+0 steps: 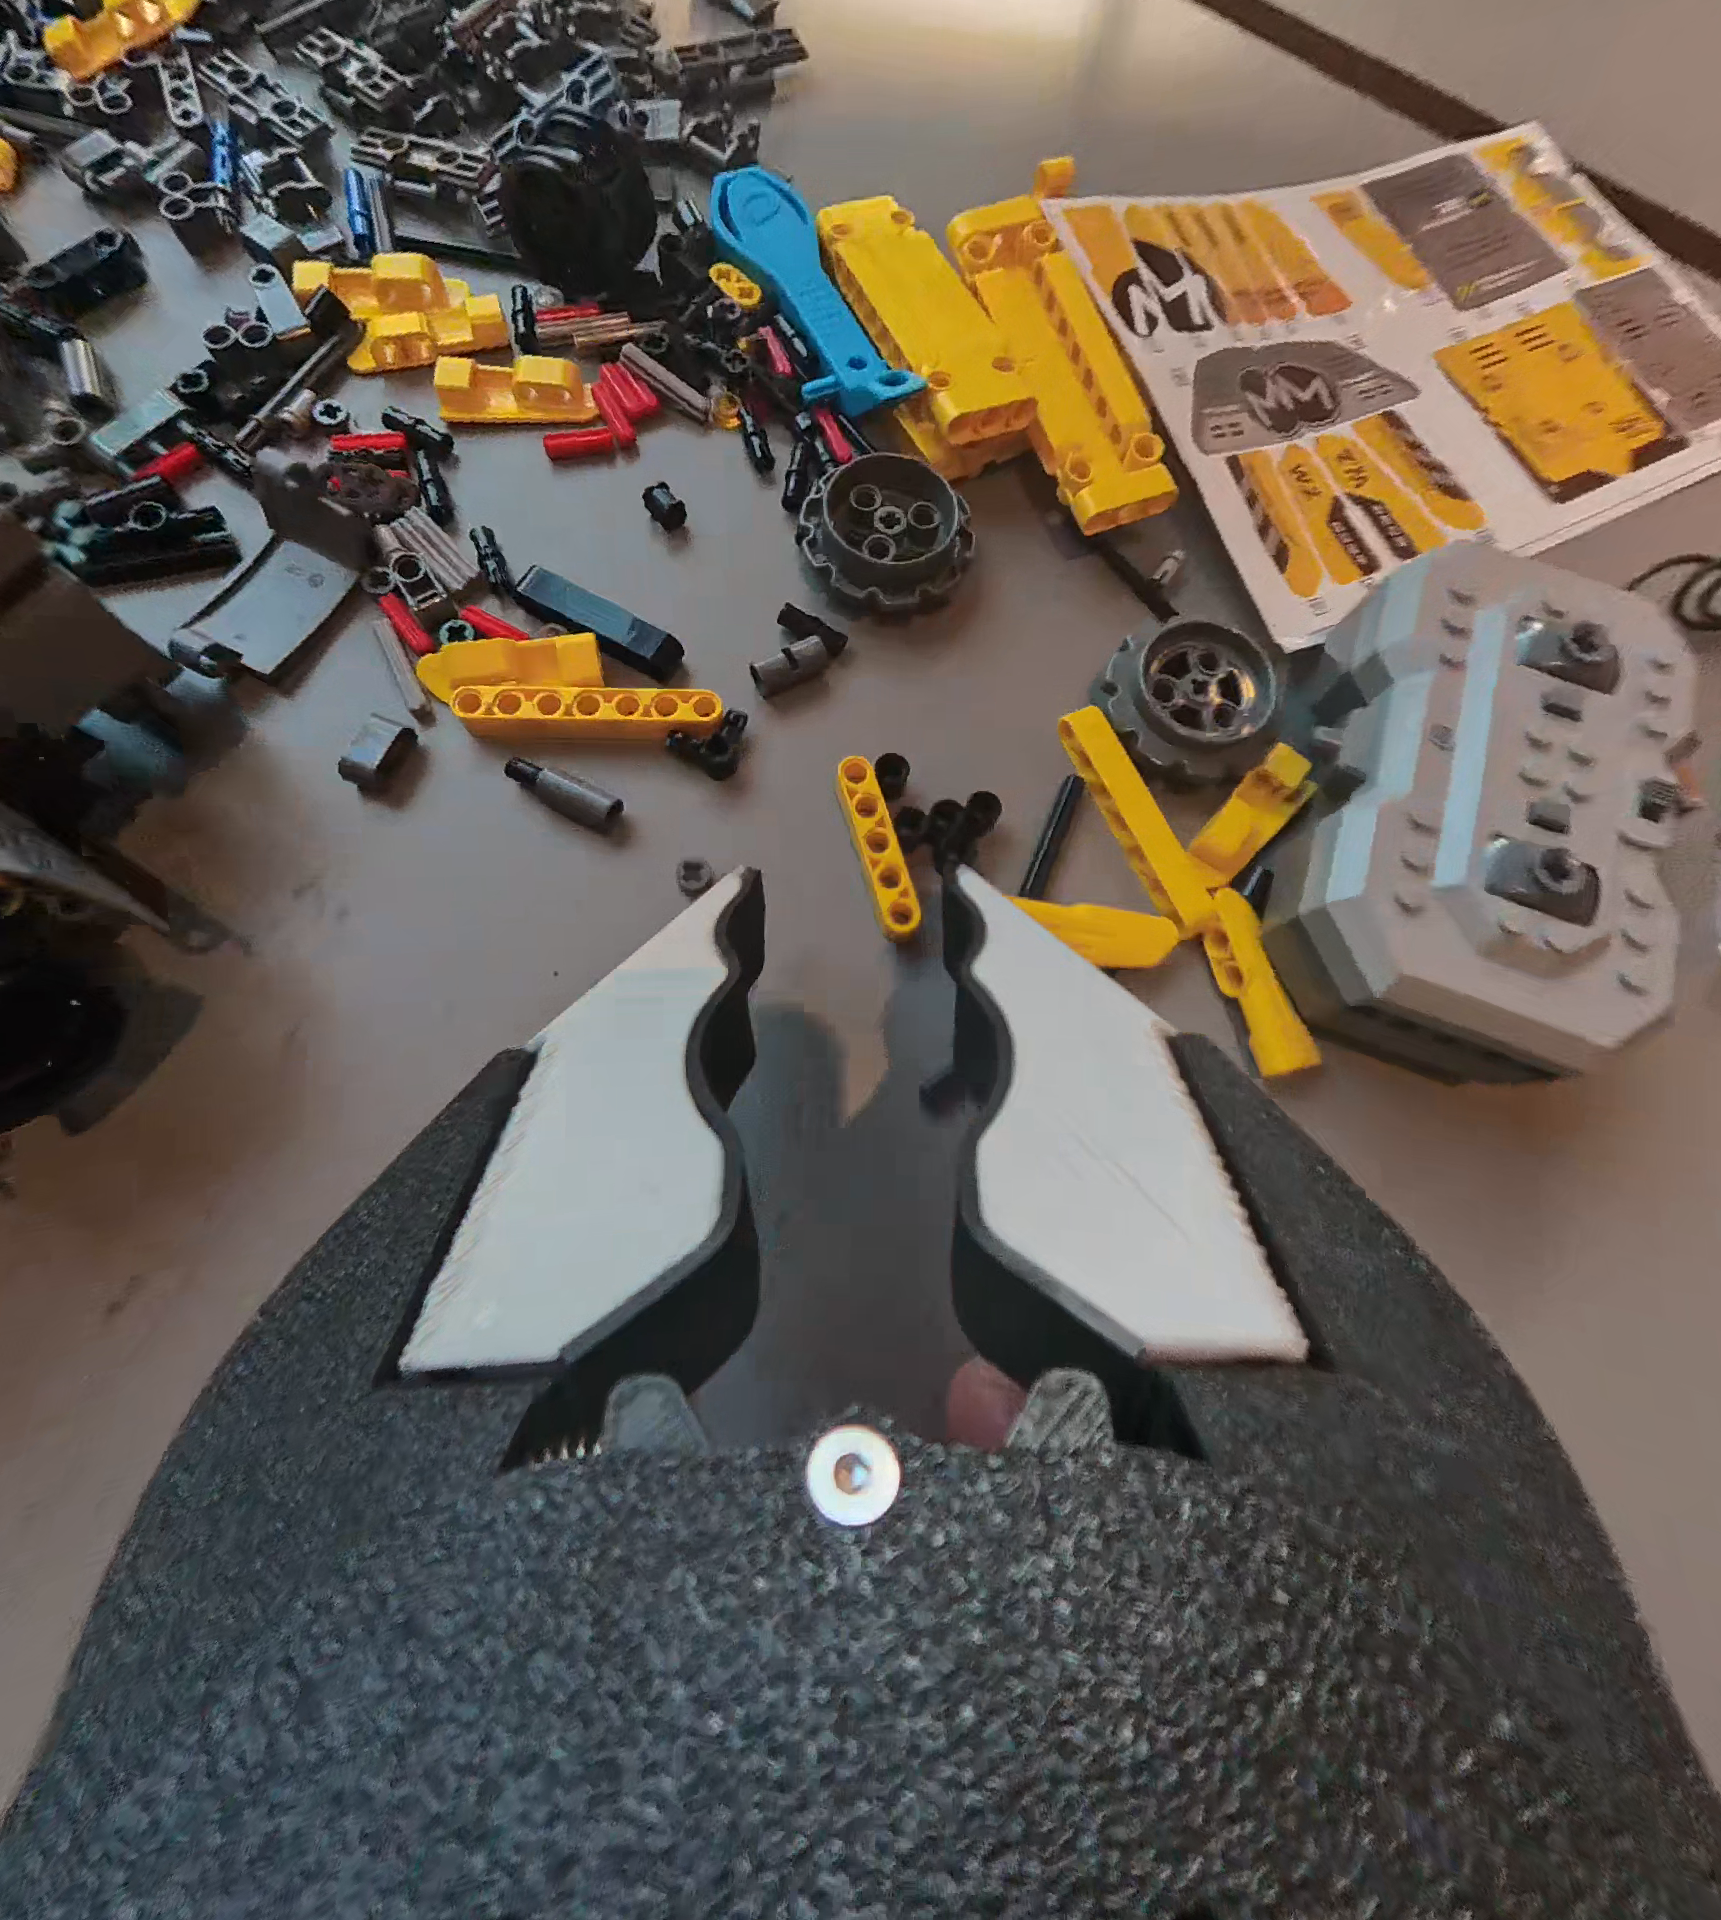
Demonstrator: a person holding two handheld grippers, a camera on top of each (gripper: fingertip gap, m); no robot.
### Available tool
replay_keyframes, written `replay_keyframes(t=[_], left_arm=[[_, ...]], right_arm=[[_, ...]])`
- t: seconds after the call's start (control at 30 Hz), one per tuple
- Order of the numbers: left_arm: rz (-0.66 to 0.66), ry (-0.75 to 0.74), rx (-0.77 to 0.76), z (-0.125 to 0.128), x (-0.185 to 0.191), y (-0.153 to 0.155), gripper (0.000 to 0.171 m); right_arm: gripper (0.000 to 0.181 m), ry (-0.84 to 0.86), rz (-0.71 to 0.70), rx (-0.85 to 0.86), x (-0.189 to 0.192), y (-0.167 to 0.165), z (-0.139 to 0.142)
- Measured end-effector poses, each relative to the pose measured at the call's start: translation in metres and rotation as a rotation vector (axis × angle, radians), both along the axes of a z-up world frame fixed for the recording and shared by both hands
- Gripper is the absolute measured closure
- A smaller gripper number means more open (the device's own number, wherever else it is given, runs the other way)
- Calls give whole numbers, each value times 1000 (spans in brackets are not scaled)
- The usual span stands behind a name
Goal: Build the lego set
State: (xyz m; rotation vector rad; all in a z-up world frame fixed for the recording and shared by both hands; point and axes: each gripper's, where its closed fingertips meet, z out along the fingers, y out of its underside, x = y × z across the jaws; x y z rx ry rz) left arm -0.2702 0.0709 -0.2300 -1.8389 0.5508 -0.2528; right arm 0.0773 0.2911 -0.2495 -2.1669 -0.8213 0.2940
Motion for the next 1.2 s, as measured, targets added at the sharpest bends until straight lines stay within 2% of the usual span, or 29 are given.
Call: replay_keyframes(t=[0.07,0.13,0.23,0.3,0.5,0.67,0.73,0.87,0.97,1.07,1.17,1.2], left_arm=[[-3,-4,-1,0,0,0,148],[-4,-13,-6,0,0,0,149],[-8,-22,-14,0,0,0,149],[-16,-26,-16,-1,1,-1,149],[-26,-61,-30,-1,2,-2,149],[-26,-69,-36,-1,1,-1,150],[-24,-67,-38,-1,1,-1,150],[-23,-61,-33,-1,1,-1,149],[-19,-58,-26,-1,1,-1,149],[-12,-63,-25,0,0,-1,148],[-11,-80,-24,0,0,-1,148],[-12,-88,-24,0,0,-1,148]], right_arm=[[154,-20,32,-76,-2,5,-10],[174,-21,76,-123,-7,2,-15],[174,-51,74,-155,-5,-9,-15],[174,-70,77,-173,0,-30,-15],[174,-24,139,-184,-1,-127,-14],[173,-63,178,-136,-4,-166,-12],[168,-34,181,-95,-4,-160,-2],[156,170,183,-82,-11,-141,29],[156,163,91,21,6,-107,39],[156,99,-50,229,32,-72,45],[161,236,-108,310,34,-61,52],[160,229,-136,295,39,-55,49]])
